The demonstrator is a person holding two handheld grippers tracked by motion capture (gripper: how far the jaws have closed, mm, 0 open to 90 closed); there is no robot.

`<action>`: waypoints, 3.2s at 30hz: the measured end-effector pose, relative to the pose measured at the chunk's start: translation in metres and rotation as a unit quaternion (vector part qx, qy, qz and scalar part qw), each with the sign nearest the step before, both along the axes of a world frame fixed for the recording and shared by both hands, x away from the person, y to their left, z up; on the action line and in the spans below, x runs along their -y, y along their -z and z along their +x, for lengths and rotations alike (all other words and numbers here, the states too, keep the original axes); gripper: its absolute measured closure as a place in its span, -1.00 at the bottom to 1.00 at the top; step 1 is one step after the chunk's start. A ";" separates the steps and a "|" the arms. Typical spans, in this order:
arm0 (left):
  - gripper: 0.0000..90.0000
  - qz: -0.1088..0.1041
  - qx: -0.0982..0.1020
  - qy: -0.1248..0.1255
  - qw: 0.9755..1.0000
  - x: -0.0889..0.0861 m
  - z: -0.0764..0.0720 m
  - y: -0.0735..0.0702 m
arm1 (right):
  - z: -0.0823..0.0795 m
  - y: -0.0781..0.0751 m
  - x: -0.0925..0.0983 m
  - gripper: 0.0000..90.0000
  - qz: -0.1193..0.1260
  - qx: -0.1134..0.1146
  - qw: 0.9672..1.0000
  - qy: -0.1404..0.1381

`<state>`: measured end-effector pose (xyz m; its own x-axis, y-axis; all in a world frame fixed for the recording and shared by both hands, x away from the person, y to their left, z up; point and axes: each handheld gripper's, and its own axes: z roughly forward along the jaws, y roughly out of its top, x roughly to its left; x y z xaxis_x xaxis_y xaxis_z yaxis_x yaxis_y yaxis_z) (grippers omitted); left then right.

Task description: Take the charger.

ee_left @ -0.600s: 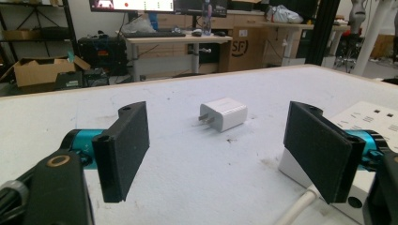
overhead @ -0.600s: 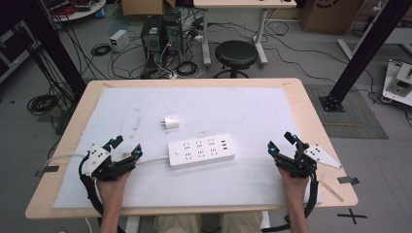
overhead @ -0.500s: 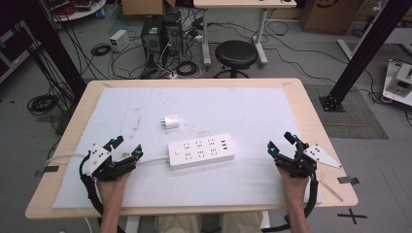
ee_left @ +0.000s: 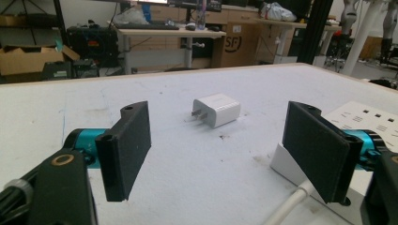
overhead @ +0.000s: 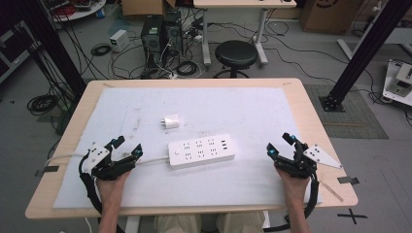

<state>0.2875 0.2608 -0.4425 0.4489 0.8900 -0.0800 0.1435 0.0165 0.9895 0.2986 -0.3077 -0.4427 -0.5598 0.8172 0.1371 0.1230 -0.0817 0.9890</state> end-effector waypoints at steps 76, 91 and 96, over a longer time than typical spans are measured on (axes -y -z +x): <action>-0.46 0.267 -0.192 0.317 0.889 0.069 0.215 -0.030 | 0.009 0.000 -0.010 -0.52 -0.046 -0.038 0.998 -0.014; -0.45 0.259 -0.206 0.324 0.887 0.078 0.223 -0.009 | 0.009 0.000 -0.011 -0.52 -0.046 -0.041 0.998 -0.014; -0.42 0.264 -0.210 0.324 0.884 0.079 0.224 -0.006 | 0.009 0.000 -0.011 -0.52 -0.046 -0.042 0.998 -0.014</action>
